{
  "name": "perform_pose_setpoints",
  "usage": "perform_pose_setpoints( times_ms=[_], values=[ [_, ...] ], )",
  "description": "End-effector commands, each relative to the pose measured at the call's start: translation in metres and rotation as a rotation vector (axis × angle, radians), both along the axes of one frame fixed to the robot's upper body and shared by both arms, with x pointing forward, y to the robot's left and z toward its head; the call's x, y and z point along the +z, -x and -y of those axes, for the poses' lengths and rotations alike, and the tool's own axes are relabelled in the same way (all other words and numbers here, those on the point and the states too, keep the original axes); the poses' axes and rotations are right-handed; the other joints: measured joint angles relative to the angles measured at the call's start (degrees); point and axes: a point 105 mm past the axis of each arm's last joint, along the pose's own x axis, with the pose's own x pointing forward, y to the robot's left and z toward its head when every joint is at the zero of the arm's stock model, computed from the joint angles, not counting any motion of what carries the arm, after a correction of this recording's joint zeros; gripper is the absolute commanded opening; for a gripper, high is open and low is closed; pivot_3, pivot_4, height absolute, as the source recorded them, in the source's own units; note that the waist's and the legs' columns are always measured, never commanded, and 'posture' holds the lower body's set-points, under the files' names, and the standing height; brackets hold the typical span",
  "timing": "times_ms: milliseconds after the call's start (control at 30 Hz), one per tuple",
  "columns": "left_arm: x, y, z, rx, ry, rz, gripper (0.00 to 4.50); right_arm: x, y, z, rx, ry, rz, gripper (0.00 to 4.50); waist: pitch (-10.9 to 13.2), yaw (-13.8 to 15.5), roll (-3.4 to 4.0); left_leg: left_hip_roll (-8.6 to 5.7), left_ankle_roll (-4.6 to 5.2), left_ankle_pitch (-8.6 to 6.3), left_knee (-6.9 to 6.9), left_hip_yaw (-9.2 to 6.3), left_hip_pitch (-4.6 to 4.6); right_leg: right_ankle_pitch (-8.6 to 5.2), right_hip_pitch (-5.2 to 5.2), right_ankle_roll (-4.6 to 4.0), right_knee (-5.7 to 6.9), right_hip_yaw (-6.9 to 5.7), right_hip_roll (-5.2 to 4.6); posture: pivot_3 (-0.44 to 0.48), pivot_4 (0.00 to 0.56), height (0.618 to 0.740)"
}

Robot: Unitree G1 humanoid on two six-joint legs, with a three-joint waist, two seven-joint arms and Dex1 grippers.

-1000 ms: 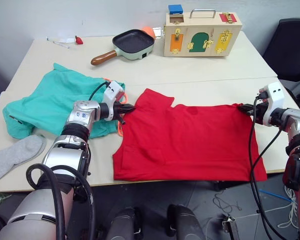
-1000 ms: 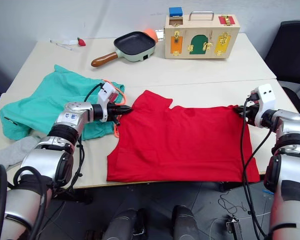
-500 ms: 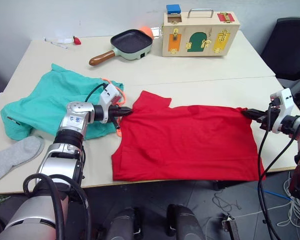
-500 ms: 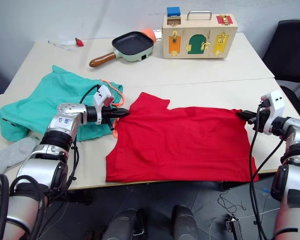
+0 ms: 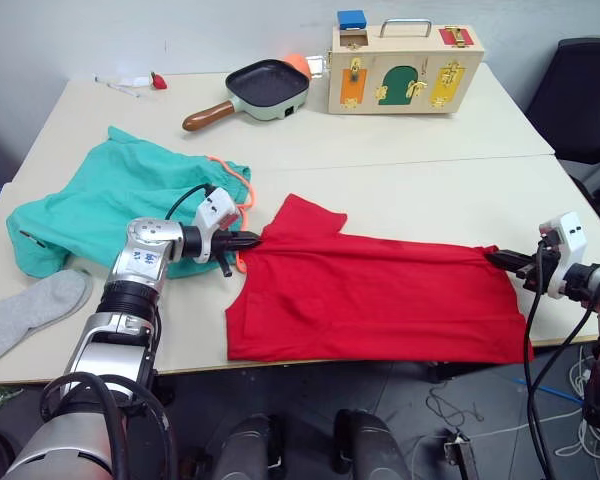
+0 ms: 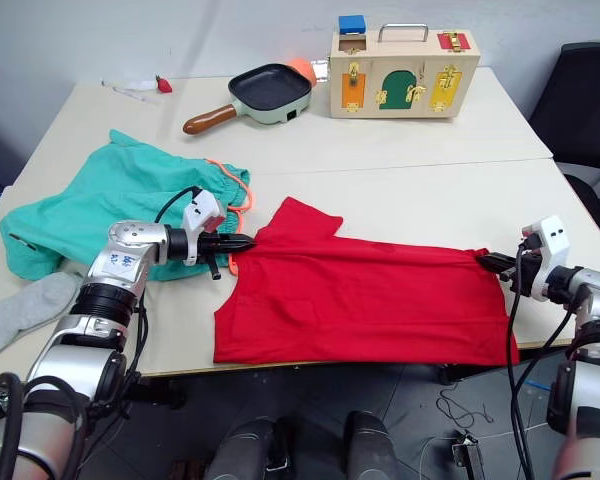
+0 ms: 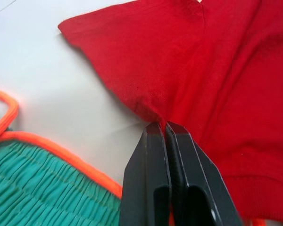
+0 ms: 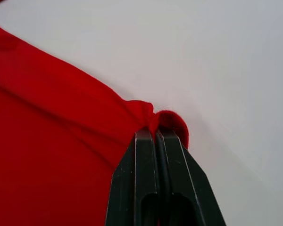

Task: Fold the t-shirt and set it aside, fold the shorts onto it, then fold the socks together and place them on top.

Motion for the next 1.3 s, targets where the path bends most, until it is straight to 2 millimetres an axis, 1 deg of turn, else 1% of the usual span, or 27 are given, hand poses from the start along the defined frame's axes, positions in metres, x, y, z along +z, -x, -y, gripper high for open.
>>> perform_pose_setpoints(
  times_ms=[33,100,200,233,333,400,433,467,567,700,833,967,1067,1233,1300],
  values=[
    [0.019,-0.001,-0.012,0.047,0.026,-0.021,0.66,0.005,0.009,0.009,0.003,0.014,-0.001,0.63,0.0,0.1,-0.01,0.00,0.00,0.00,0.02,-0.02,0.00,0.00,0.01,0.00,0.00,0.01,0.00,0.000,0.150,0.740],
    [0.029,-0.001,-0.013,0.049,0.067,-0.038,1.29,0.011,0.015,0.010,0.038,0.008,0.013,1.30,0.0,0.1,-0.01,0.00,0.00,0.00,0.02,-0.03,0.00,0.00,0.02,0.00,0.00,0.03,0.01,0.000,0.150,0.740],
    [0.046,0.002,-0.013,0.014,0.090,-0.048,2.19,0.030,0.032,0.017,0.102,0.022,0.085,2.30,0.0,0.4,-0.01,-0.01,0.01,-0.01,0.02,-0.09,-0.02,0.00,0.03,0.00,0.01,0.03,0.03,0.000,0.150,0.740],
    [0.049,0.002,-0.013,0.010,0.097,-0.054,2.53,0.033,0.036,0.018,0.115,0.028,0.099,2.66,0.0,0.3,-0.01,-0.02,0.02,-0.01,0.02,-0.10,-0.04,0.00,0.03,0.00,-0.01,0.02,0.03,0.000,0.150,0.740],
    [0.056,-0.009,-0.007,0.078,0.149,-0.138,3.42,0.050,0.053,0.020,0.193,0.188,0.232,3.63,0.0,0.7,-0.03,-0.07,0.05,-0.03,0.04,-0.10,-0.02,0.01,0.08,0.02,-0.02,0.00,0.09,0.000,0.150,0.740],
    [0.058,-0.012,-0.002,0.085,0.153,-0.169,4.00,0.058,0.058,0.018,0.208,0.216,0.287,4.29,0.0,0.4,-0.06,-0.07,0.05,-0.04,0.07,-0.05,0.01,0.03,0.11,0.06,-0.05,-0.02,0.15,0.000,0.150,0.740],
    [0.058,-0.015,0.004,0.085,0.164,-0.182,4.32,0.064,0.059,0.014,0.221,0.219,0.325,4.50,0.0,0.3,-0.08,-0.10,0.07,-0.05,0.07,-0.05,0.03,0.04,0.13,0.09,-0.02,-0.03,0.13,0.000,0.150,0.740],
    [0.058,-0.018,0.010,0.090,0.171,-0.196,4.47,0.068,0.061,0.010,0.235,0.225,0.352,4.50,0.0,0.3,-0.08,-0.09,0.08,-0.06,0.07,-0.02,0.09,0.05,0.15,0.10,-0.04,-0.04,0.12,0.000,0.150,0.740],
    [0.055,-0.035,0.029,0.152,0.194,-0.192,4.47,0.076,0.061,-0.009,0.263,0.228,0.432,4.50,0.0,0.2,-0.13,-0.05,0.06,-0.06,0.07,-0.06,0.09,0.05,0.14,0.10,-0.04,0.00,0.02,0.000,0.150,0.740],
    [0.040,-0.047,0.049,0.220,0.139,-0.178,4.47,0.072,0.063,-0.034,0.301,0.209,0.458,4.50,0.1,0.3,-0.21,-0.01,-0.01,-0.10,0.08,-0.09,0.06,0.05,0.12,0.10,-0.19,0.04,-0.06,0.000,0.150,0.740],
    [0.026,-0.052,0.058,0.278,0.074,-0.153,4.47,0.074,0.065,-0.053,0.318,0.184,0.490,4.50,0.1,0.3,-0.24,0.01,0.00,-0.16,0.06,-0.09,0.03,0.05,0.10,0.10,-0.15,0.03,-0.04,0.000,0.150,0.740],
    [0.010,-0.051,0.065,0.286,0.019,-0.160,4.47,0.074,0.067,-0.062,0.318,0.172,0.495,4.50,0.1,0.7,-0.28,-0.02,0.05,-0.19,0.16,-0.09,0.02,0.05,0.10,0.10,-0.27,0.04,-0.09,0.000,0.150,0.740],
    [0.005,-0.044,0.077,0.222,0.052,-0.213,3.83,0.074,0.070,-0.065,0.315,0.163,0.495,4.50,0.1,1.4,-0.28,-0.02,0.08,-0.22,0.18,-0.09,0.02,0.05,0.10,0.09,-0.27,0.05,-0.12,0.000,0.150,0.740],
    [0.008,-0.042,0.081,0.198,0.117,-0.221,2.33,0.073,0.074,-0.069,0.322,0.150,0.492,4.50,0.1,1.8,-0.28,-0.02,0.08,-0.25,0.18,-0.09,0.02,0.05,0.08,0.09,-0.27,0.04,-0.12,0.000,0.150,0.740],
    [0.014,-0.045,0.082,0.192,0.155,-0.174,1.69,0.073,0.076,-0.071,0.323,0.144,0.488,4.50,0.1,1.9,-0.29,-0.02,0.09,-0.25,0.18,-0.09,0.01,0.05,0.08,0.09,-0.28,0.04,-0.12,0.000,0.150,0.740]
  ],
)
